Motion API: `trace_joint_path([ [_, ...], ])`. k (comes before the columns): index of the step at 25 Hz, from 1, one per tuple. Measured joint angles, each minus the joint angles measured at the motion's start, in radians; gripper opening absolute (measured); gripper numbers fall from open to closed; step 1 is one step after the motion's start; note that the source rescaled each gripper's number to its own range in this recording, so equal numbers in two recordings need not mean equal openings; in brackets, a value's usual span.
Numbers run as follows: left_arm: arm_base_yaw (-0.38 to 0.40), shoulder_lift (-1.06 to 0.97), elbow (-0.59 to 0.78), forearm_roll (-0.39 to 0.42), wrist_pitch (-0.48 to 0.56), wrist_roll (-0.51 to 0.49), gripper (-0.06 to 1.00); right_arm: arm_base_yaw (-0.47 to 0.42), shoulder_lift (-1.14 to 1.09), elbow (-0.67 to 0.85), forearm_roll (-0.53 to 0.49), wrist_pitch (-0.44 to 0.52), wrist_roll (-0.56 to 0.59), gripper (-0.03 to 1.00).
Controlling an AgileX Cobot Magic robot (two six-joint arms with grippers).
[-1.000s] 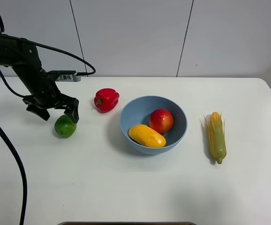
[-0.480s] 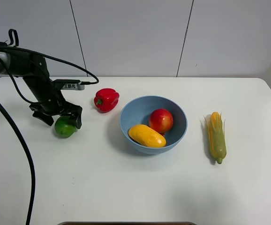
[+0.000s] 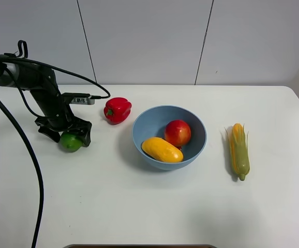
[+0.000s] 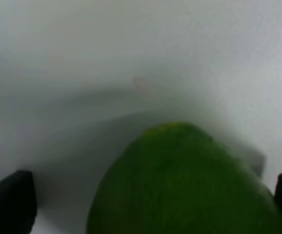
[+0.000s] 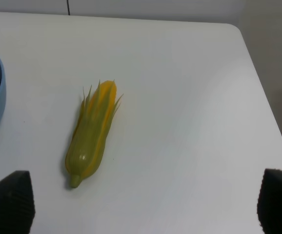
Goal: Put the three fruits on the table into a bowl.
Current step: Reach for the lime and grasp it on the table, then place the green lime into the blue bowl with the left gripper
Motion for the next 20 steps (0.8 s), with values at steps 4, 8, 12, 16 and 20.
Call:
trace_joint_path([
  [4,0.0,0.002,0.0,0.006,0.0,-0.002,0.63,0.0,0.0,0.0,0.0,0.0,0.0,0.78],
  [8,0.0,0.004,0.0,0.007,0.002,-0.004,0.46,0.0,0.0,0.0,0.0,0.0,0.0,0.78],
  [12,0.0,0.005,-0.001,0.007,0.008,-0.005,0.22,0.0,0.0,0.0,0.0,0.0,0.0,0.78],
  [16,0.0,0.005,-0.002,0.005,0.022,-0.005,0.0,0.0,0.0,0.0,0.0,0.0,0.0,0.78],
  [20,0.0,0.005,-0.002,0.004,0.027,-0.005,0.0,0.0,0.0,0.0,0.0,0.0,0.0,0.78],
])
